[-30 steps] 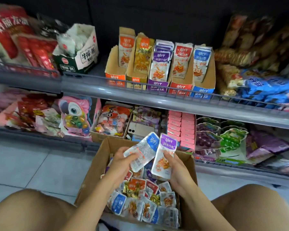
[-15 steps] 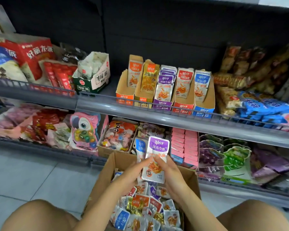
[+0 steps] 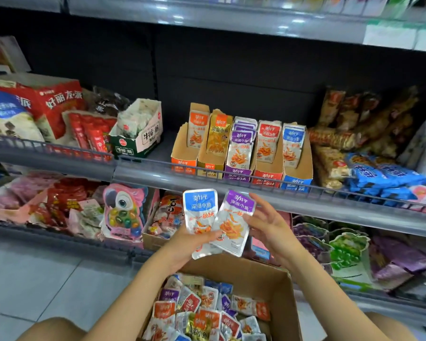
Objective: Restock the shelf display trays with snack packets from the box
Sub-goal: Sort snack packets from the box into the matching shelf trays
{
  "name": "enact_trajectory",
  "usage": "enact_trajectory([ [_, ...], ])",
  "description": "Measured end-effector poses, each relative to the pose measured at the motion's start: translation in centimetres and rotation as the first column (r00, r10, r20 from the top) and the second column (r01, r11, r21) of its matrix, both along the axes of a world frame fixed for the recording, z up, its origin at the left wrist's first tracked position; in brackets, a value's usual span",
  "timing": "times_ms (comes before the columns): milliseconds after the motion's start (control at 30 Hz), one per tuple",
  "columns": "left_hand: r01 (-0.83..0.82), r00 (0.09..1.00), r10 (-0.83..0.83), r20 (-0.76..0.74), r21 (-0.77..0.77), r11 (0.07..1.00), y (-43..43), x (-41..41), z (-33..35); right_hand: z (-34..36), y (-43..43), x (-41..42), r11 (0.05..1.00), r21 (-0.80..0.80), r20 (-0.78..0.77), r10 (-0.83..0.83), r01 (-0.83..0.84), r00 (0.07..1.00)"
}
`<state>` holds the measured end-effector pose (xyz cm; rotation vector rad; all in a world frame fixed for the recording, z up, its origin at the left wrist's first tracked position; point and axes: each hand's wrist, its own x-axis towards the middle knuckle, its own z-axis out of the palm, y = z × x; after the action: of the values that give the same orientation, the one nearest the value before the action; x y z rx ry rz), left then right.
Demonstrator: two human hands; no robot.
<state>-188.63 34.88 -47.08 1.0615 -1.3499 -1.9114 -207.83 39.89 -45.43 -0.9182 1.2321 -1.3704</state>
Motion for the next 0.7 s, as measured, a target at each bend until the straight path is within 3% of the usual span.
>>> enact_trajectory([
  [133,0.072,0.996,-0.066,0.052,-0.120,0.990,-2.0,-0.1,2.2,2.8,-1.5,-1.2,0.997,0.003,-0.094,0.080,-0.080,0.992],
  [233,0.075,0.997,-0.079,-0.018,-0.155,0.985,-3.3,-0.7,3.9,4.6,-3.4,-1.7,0.999,-0.030,-0.135,0.015,-0.020,0.991],
  [500,-0.036,0.986,0.006,-0.169,-0.177,0.983,-6.5,-2.4,6.3,7.0,-7.2,-2.7,0.999,-0.010,0.056,0.054,-0.053,0.997],
  [700,-0.020,0.990,0.000,-0.141,-0.134,0.991,-9.5,-3.4,6.7,8.0,-11.3,-6.6,0.992,-0.040,-0.141,-0.127,0.122,0.982],
])
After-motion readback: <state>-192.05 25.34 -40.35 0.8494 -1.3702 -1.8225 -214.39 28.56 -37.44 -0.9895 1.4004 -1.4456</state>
